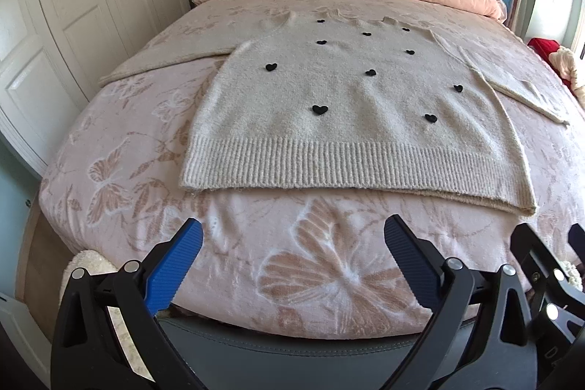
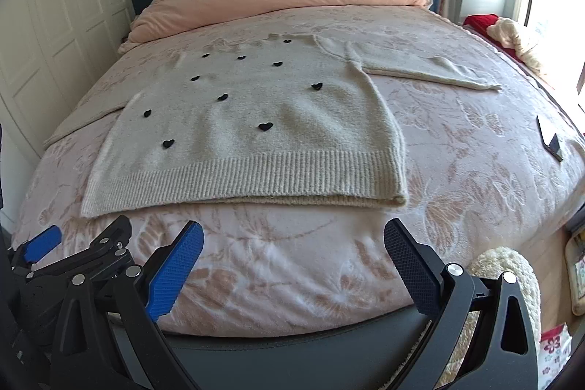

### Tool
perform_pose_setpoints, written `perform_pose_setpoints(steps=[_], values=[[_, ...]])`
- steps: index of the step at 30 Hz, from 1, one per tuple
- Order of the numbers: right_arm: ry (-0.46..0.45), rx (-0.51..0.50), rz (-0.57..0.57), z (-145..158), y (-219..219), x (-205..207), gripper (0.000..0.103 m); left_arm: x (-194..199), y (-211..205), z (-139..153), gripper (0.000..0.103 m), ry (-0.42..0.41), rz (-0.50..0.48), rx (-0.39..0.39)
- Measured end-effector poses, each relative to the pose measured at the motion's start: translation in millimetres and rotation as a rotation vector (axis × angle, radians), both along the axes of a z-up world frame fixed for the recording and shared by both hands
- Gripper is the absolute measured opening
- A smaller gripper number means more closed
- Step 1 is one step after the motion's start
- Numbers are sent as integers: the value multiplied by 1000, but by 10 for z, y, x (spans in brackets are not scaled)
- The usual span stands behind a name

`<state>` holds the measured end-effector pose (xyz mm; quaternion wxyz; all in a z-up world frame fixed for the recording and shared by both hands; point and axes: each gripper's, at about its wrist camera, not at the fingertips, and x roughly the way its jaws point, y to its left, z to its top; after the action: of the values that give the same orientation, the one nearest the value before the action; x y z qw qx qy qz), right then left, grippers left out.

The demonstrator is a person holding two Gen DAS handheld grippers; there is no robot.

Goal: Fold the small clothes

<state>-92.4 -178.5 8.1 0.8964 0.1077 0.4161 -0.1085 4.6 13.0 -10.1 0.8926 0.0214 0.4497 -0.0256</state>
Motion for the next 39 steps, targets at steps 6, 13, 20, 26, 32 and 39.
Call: perform_pose_setpoints(steps=[6,13,20,26,32,39], values=[[-33,127,-120,-54,-1110,391,98,371,368,96,98,29,83,-170],[-113,350,-486,-267,-3418,1052,98,895,656,132,98,20,192,-165],[-61,489,-819,-866,-4902,1590,96,1233,610,8,98,77,235,-166],[-129,559,-883,-1052,-5202,1863,55,1409,439,-75,98,110,179,-165],[-306,574,-674,-486,-4924,2369,11,1522,439,-73,98,104,154,-195],[-440,461,126,831,-2839,3362,19,1728,498,46,98,57,140,-322]])
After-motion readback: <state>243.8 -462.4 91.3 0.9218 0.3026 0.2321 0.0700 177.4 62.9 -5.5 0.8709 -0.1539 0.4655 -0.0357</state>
